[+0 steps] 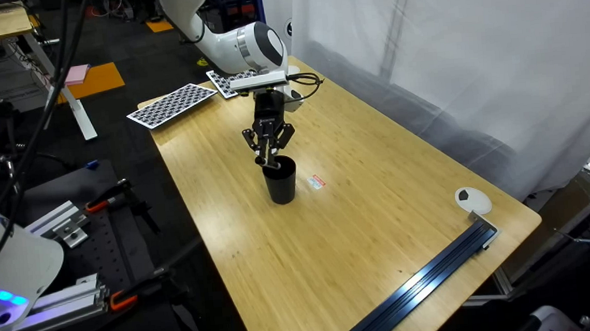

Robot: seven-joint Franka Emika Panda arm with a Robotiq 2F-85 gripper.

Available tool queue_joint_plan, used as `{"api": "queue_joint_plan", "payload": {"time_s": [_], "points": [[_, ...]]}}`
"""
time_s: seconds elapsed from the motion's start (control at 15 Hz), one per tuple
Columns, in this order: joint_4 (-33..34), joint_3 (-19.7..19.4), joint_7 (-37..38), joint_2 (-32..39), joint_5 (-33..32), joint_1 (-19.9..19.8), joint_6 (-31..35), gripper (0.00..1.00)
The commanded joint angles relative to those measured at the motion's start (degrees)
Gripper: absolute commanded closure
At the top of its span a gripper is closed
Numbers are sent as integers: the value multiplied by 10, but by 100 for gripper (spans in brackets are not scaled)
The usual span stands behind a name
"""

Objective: Put the marker inside the black cup

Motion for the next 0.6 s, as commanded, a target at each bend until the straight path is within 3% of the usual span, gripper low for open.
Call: {"api": "queue_joint_plan", "payload": {"time_s": [0.0,0.2,0.27,0.33,0.53], "points": [[19,1,-1,14,-20,3,-17,95],[20,2,0,20,-26,3,-16,95],[21,2,3,20,-25,2,-15,56],[20,3,1,20,-27,2,-14,55],[22,3,3,21,-27,2,-14,34]]}}
